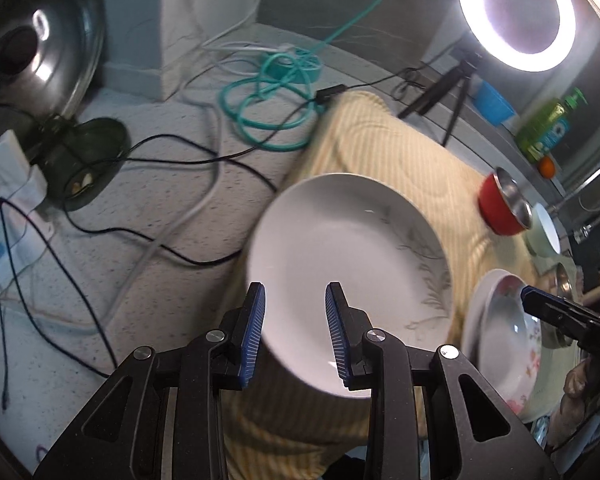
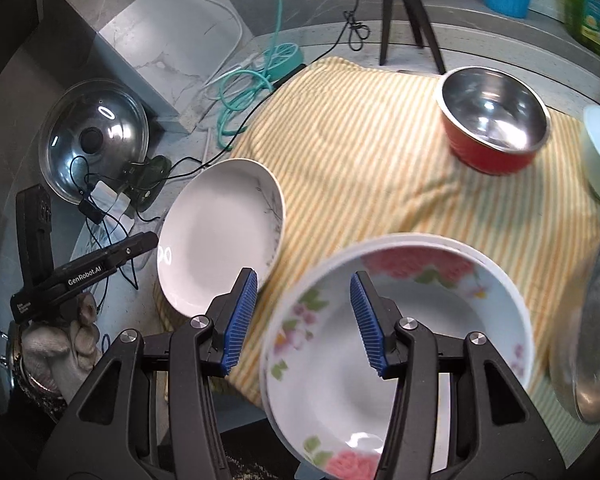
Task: Organize plates and bowls
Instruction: 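Grasp the rim of the grey-leaf white plate with the right gripper, then lower the grey-leaf plate onto the stack and open the right gripper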
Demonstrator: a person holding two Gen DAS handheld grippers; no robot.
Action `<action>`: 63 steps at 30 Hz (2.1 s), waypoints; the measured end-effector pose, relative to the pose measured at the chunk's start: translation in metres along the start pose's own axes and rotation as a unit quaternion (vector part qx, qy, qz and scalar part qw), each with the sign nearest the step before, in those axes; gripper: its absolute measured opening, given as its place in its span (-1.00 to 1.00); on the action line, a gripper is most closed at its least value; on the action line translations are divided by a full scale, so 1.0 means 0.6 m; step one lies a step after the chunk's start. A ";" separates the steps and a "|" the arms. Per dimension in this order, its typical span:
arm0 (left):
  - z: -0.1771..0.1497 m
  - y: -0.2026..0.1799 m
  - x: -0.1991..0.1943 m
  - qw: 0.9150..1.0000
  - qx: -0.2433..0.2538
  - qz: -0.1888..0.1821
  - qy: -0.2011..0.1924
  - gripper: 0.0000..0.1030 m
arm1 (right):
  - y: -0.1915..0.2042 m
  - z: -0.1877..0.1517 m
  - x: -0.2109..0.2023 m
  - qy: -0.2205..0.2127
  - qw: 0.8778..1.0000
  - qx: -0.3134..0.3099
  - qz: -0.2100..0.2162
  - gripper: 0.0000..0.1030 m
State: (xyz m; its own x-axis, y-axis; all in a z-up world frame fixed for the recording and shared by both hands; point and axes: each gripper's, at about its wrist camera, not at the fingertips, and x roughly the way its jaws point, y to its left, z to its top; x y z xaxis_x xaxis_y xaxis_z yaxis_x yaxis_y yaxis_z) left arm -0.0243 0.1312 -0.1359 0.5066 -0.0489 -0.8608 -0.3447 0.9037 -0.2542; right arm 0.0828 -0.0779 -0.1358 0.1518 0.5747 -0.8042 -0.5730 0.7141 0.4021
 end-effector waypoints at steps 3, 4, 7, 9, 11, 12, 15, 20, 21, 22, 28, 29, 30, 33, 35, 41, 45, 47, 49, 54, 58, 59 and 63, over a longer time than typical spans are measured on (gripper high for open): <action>-0.003 0.024 0.011 1.000 -0.018 -0.003 0.009 -0.43 | 0.012 0.016 0.027 0.013 1.000 -0.005 0.003 -0.02; -0.005 0.029 0.014 1.000 -0.022 -0.005 0.012 -0.43 | 0.016 0.021 0.036 0.017 1.000 -0.008 0.000 -0.02; -0.009 0.039 0.023 0.999 -0.032 -0.012 0.019 -0.43 | 0.022 0.034 0.064 0.033 0.999 -0.011 -0.001 -0.14; -0.010 0.042 0.028 0.999 -0.037 -0.018 0.023 -0.43 | 0.022 0.040 0.079 0.042 0.999 -0.012 -0.005 -0.18; -0.010 0.046 0.033 0.999 -0.041 -0.023 0.026 -0.43 | 0.021 0.044 0.092 0.050 0.999 -0.009 -0.002 -0.24; -0.009 0.047 0.036 0.998 -0.042 -0.025 0.028 -0.43 | 0.021 0.045 0.098 0.053 0.999 -0.008 0.000 -0.30; -0.007 0.048 0.040 0.998 -0.042 -0.032 0.030 -0.43 | 0.025 0.050 0.111 0.060 0.998 -0.012 0.000 -0.43; -0.002 0.048 0.051 0.998 -0.040 -0.037 0.035 -0.57 | 0.027 0.055 0.131 0.076 0.997 -0.016 -0.005 -0.53; -0.002 0.047 0.052 0.998 -0.040 -0.039 0.035 -0.61 | 0.028 0.055 0.134 0.079 0.997 -0.017 -0.004 -0.59; -0.001 0.047 0.053 0.998 -0.040 -0.041 0.035 -0.64 | 0.027 0.056 0.137 0.081 0.997 -0.017 -0.003 -0.61; 0.003 0.041 0.057 0.998 -0.029 -0.041 0.036 -0.71 | 0.029 0.057 0.151 0.092 0.996 -0.016 0.003 -0.76; 0.004 0.040 0.057 0.998 -0.029 -0.041 0.036 -0.71 | 0.030 0.057 0.152 0.091 0.996 -0.016 0.002 -0.76; 0.004 0.040 0.057 0.998 -0.028 -0.040 0.036 -0.71 | 0.030 0.057 0.152 0.090 0.996 -0.016 0.002 -0.76; 0.005 0.039 0.057 0.998 -0.030 -0.039 0.037 -0.71 | 0.030 0.057 0.149 0.088 0.996 -0.014 0.004 -0.76; 0.004 0.036 0.056 0.998 -0.027 -0.037 0.036 -0.71 | 0.032 0.057 0.147 0.085 0.996 -0.018 0.001 -0.76; 0.006 0.023 0.038 0.999 -0.024 -0.038 0.024 -0.71 | 0.031 0.055 0.120 0.072 0.997 -0.020 0.000 -0.75; 0.012 0.006 0.017 0.999 -0.009 -0.039 0.010 -0.71 | 0.030 0.053 0.094 0.059 0.998 -0.018 0.003 -0.75; 0.014 -0.003 0.008 0.999 -0.003 -0.043 0.004 -0.71 | 0.027 0.050 0.076 0.052 0.999 -0.016 0.003 -0.75; 0.017 -0.012 0.001 0.999 0.001 -0.050 -0.002 -0.71 | 0.021 0.046 0.059 0.046 0.999 -0.013 0.006 -0.75; 0.017 -0.048 -0.013 0.997 0.023 -0.068 -0.009 -0.71 | 0.001 0.027 0.011 0.029 1.000 -0.002 0.001 -0.75; 0.015 -0.080 -0.016 0.995 0.043 -0.086 -0.008 -0.71 | -0.021 0.009 -0.024 0.018 1.000 0.013 -0.007 -0.75; 0.014 -0.088 -0.016 0.995 0.047 -0.091 -0.007 -0.71 | -0.027 0.003 -0.034 0.015 1.000 0.018 -0.010 -0.75; 0.005 -0.123 -0.012 0.992 0.069 -0.107 0.003 -0.71 | -0.045 -0.021 -0.064 0.006 0.999 0.028 -0.030 -0.75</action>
State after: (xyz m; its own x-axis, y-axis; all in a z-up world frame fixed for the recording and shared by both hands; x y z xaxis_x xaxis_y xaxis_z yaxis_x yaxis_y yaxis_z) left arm -0.0004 0.0662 -0.1098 0.5519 -0.2474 -0.7963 -0.1189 0.9219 -0.3688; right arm 0.0821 -0.1243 -0.1216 0.1748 0.5255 -0.8326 -0.5164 0.7690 0.3769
